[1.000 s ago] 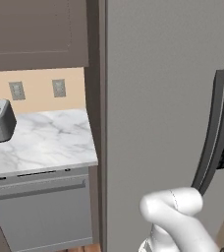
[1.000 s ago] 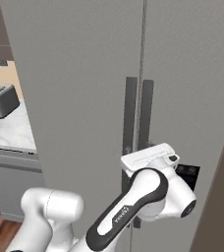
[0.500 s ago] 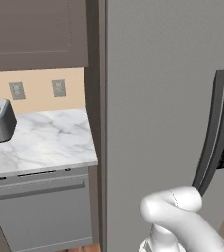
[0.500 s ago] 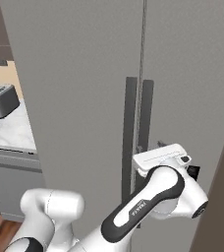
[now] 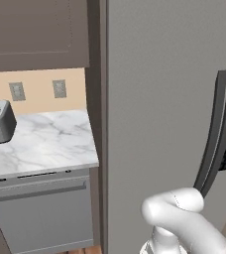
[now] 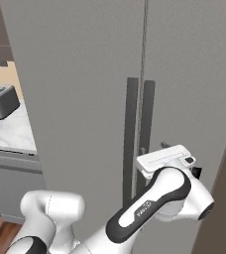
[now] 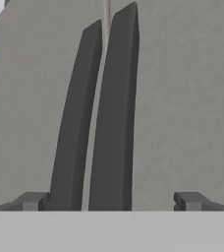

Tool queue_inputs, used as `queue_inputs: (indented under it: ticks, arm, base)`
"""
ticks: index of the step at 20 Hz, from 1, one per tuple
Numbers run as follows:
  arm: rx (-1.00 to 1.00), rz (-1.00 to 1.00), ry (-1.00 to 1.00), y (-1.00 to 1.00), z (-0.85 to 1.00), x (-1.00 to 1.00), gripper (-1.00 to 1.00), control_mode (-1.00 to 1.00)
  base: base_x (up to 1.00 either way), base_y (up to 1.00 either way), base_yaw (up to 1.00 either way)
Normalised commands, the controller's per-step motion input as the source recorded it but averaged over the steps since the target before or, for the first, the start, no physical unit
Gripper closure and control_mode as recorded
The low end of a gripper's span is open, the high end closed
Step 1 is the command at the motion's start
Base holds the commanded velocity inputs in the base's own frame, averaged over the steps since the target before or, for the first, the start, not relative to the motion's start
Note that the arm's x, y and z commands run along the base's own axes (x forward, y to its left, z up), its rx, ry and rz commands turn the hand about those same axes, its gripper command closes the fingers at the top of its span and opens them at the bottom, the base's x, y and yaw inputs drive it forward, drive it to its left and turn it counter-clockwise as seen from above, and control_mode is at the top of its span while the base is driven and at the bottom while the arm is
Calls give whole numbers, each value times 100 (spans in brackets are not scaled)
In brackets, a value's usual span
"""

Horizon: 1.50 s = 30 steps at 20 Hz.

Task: Open the freezer door, pick up the ice cube tray from the freezer, and place it on the dining counter.

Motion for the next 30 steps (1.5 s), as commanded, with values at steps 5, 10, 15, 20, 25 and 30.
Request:
queue_inputs:
  ticks: [5, 10, 15, 20, 25, 30]
  arm:
    - [0, 0, 0, 9, 0, 0, -100, -100]
    - [0, 0, 0, 14, -3, 0, -100, -100]
    - [0, 0, 0, 14, -1, 2, -100, -100]
    - [0, 0, 0, 9, 0, 18, -100, -100]
    - [0, 0, 0, 0, 0, 23, -100, -100]
    - [0, 0, 0, 1, 0, 18, -100, -100]
  base:
    - [0, 0, 0]
    - [0, 0, 0]
    - [0, 0, 0]
    - [0, 0, 0]
    - [0, 0, 0]
    - [0, 0, 0]
